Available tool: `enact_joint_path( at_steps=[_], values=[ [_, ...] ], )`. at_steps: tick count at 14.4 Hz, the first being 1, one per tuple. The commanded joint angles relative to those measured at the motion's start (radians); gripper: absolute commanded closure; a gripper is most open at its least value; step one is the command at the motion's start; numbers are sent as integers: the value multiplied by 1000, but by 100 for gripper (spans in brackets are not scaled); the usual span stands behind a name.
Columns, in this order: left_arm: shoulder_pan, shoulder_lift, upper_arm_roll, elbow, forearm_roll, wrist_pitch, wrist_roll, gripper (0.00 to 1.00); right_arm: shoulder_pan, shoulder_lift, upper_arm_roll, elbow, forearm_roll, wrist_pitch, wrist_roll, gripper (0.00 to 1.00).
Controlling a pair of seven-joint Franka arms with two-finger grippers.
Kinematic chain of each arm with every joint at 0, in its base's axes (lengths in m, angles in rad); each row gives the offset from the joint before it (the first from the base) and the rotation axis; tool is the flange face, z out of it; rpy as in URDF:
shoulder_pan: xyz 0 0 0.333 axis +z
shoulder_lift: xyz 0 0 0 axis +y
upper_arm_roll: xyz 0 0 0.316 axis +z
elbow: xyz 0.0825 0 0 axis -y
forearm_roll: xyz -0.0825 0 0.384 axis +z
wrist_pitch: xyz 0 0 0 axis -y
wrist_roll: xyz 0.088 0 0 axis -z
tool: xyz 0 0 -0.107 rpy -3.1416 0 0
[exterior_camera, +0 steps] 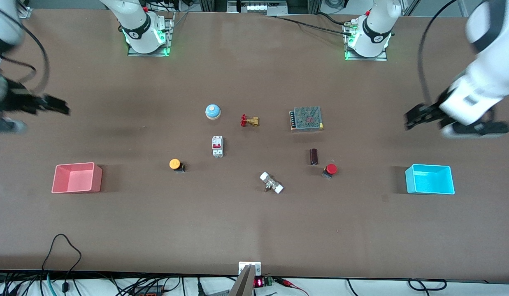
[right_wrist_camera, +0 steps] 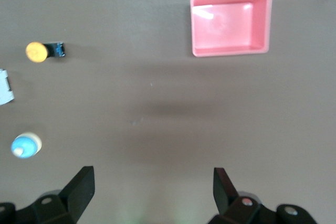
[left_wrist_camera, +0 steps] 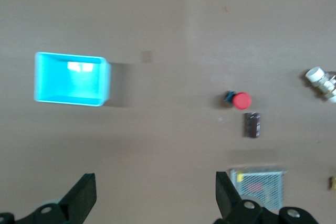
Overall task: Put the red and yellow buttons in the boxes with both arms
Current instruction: 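Reach the right gripper to the yellow button while the left gripper reaches the red button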
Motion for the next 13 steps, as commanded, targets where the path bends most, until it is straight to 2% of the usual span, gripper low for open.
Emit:
enact_joint_path(
  at_steps=[1,3,7,10,13],
  values=[
    [2,101,-52,23,-11,77,-100,0,66,106,0,22,30,89,4,0],
    [-1,187,-94,23,-10,147,-165,0,102,157,0,28,75,159,4,0],
    [-50,316,-100,32,4,293,-269,0,217,247,0,32,102,278,72,0],
    [-94,407,-91,62,15,310,-302,0,273,321,0,57,104,342,113,0],
    [-106,458,-91,62,57,336,-329,0,293,375,0,60,104,397,171,0]
  ],
)
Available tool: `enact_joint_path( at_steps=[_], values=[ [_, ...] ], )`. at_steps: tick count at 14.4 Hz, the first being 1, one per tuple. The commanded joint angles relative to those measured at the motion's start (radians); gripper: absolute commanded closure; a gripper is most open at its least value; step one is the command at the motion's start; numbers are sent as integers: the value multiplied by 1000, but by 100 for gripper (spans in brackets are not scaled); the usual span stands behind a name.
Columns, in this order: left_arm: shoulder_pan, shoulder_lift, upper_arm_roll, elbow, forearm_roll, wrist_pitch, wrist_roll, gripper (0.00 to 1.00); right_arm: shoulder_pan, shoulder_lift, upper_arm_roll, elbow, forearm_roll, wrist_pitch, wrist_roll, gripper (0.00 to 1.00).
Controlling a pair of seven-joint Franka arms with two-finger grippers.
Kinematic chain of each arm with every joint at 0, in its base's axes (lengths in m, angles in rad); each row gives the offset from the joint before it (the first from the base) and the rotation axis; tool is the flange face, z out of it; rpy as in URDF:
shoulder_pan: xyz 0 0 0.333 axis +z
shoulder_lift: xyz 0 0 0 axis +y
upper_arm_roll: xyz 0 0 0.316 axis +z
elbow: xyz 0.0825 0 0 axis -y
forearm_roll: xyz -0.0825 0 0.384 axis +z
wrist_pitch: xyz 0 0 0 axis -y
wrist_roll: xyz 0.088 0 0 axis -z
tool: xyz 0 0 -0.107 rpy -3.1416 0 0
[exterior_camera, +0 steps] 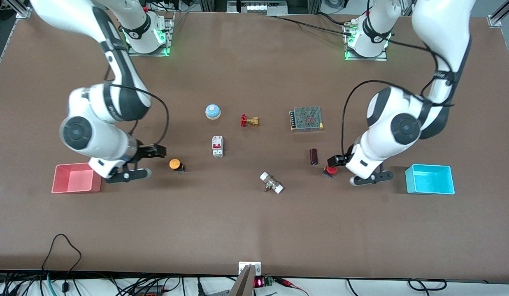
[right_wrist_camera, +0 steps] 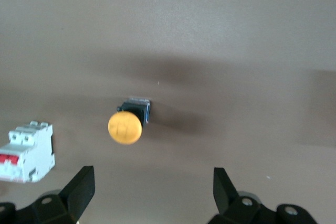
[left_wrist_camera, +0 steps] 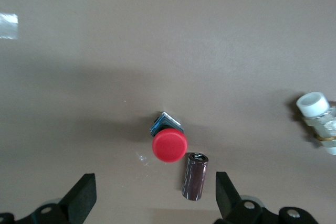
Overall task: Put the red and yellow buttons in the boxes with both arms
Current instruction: 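Grasp the yellow button with the right gripper while the left gripper grasps the red button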
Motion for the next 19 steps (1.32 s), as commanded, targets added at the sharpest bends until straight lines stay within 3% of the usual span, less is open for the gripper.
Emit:
enact_joint_path(
  at_steps=[1,8,19],
  values=[
    [-17,62,5,38,58,20,-55,0,17,54,-6,36,12,32,45,0],
    [-46,121,9,35,123,83,-95,0,63,132,-6,36,11,98,102,0],
    [-49,135,10,37,126,88,-127,50,72,196,-6,36,3,109,149,0]
  ],
)
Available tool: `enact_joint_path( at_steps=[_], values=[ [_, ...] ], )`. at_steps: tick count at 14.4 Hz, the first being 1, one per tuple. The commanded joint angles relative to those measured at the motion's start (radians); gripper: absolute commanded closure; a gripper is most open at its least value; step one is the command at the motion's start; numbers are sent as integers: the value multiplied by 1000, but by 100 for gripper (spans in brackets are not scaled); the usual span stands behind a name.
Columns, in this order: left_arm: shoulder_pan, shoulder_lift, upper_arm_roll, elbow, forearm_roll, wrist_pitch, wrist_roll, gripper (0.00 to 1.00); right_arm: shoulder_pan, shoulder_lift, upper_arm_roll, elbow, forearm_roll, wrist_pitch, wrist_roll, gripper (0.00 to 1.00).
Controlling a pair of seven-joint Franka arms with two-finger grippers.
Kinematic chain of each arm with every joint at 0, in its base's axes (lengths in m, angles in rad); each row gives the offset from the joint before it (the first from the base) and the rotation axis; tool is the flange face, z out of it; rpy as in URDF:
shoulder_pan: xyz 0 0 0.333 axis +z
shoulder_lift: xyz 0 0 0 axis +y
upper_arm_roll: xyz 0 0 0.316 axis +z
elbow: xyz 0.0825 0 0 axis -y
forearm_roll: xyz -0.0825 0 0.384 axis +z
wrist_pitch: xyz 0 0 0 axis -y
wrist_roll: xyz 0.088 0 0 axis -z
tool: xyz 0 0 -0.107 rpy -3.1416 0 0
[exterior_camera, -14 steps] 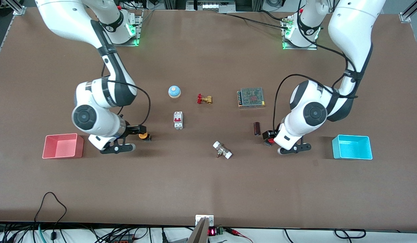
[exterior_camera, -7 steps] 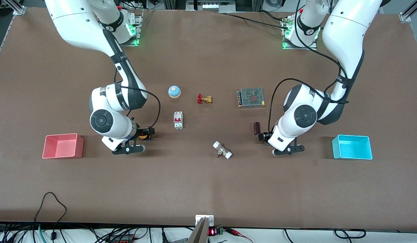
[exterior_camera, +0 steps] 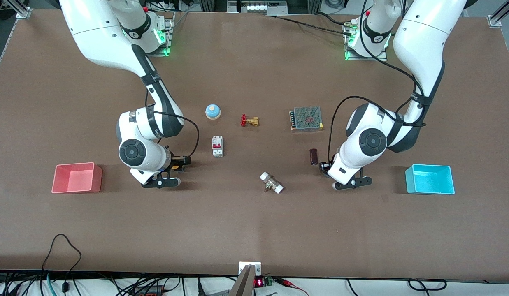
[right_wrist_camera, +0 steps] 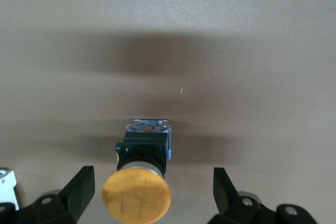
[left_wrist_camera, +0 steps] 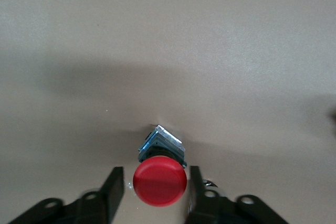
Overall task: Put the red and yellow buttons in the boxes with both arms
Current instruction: 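Grasp the yellow button with the right gripper while the left gripper grasps the red button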
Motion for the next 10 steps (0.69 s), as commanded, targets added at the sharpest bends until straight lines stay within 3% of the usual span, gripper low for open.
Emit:
enact_joint_path(
  at_steps=[1,2,8,10],
  values=[
    [-13,15,7,23,26,2,-38,56,6,9,-4,19,1,-1,16,4],
    [-13,17,7,23,26,2,-38,60,6,9,-4,19,4,-1,18,14],
    [15,-23,10,26,25,-10,-34,72,5,11,-6,19,-3,-1,-37,16],
    [39,-54,10,26,26,-24,-24,75,5,11,-6,21,-2,-1,-37,26]
  ],
)
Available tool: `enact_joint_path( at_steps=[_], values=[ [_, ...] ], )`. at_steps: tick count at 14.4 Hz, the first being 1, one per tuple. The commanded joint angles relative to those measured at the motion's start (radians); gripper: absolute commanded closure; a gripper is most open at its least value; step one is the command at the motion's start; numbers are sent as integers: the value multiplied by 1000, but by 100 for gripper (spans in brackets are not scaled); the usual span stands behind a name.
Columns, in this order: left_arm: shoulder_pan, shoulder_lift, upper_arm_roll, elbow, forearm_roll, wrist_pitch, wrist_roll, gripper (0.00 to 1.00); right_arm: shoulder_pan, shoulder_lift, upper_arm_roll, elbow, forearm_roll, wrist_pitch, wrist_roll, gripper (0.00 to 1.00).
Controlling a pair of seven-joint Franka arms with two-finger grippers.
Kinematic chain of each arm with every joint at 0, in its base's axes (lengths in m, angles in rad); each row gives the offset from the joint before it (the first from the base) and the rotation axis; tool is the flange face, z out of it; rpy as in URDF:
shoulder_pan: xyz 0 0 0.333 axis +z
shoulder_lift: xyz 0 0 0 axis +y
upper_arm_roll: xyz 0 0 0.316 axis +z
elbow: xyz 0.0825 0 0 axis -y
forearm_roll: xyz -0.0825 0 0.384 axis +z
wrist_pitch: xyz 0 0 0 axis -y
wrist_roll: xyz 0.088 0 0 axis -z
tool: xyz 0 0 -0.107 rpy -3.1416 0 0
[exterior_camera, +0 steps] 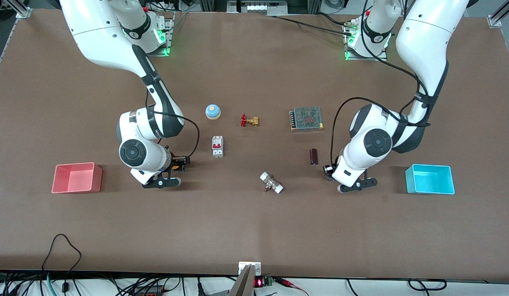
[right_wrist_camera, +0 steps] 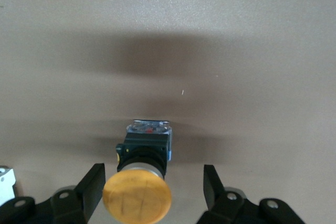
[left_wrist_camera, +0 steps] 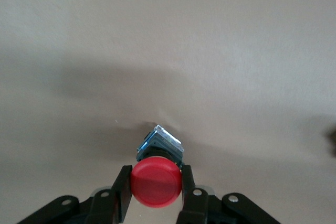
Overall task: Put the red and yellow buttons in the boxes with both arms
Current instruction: 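Carry the yellow button toward the pink box while the left gripper carries red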
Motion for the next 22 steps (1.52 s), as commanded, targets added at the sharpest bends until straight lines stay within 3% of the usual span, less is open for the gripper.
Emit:
enact_joint_path(
  at_steps=[1,7,14,17,22],
  values=[
    [35,-57,1,3,26,-51,18,76,6,12,-5,17,-1,-1,-15,33],
    [190,-110,-2,5,26,-70,254,76,6,12,-5,20,-1,4,-16,56],
    [370,-116,-2,87,24,-194,600,76,-41,-13,-16,98,-7,-10,-27,59],
    [445,-105,-2,86,22,-192,737,76,-167,-74,-24,98,-9,-47,-109,59],
    [502,-41,0,86,26,-183,814,76,-408,-80,-22,101,-7,-72,-315,58]
  ],
)
